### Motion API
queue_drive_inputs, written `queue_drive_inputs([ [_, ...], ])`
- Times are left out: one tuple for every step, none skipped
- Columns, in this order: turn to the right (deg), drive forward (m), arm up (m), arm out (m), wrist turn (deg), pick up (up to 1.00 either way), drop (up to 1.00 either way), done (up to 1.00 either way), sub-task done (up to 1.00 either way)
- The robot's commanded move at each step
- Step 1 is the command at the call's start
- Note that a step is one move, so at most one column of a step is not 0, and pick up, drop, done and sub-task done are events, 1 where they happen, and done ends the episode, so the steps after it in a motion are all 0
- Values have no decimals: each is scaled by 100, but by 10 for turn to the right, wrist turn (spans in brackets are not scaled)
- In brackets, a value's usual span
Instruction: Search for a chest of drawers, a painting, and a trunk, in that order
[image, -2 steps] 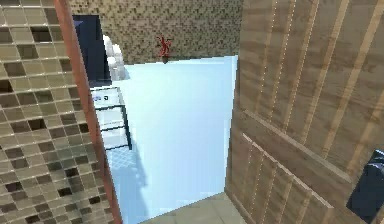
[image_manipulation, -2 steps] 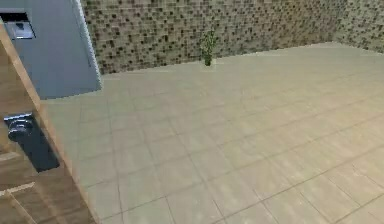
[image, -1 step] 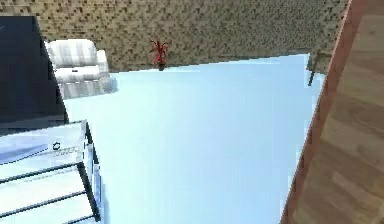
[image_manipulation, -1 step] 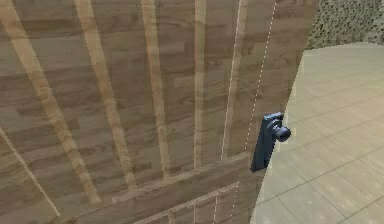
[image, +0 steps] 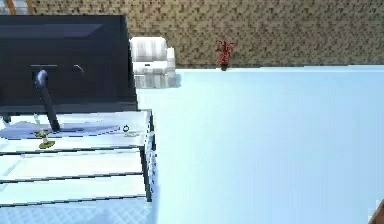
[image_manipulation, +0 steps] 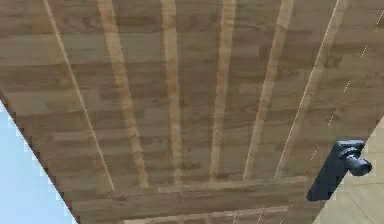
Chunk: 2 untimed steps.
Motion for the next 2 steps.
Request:
queue_drive_inputs([
  [0, 60, 0, 0, 0, 0, 0, 0, 0],
  [450, 0, 0, 0, 0, 0, 0, 0, 0],
])
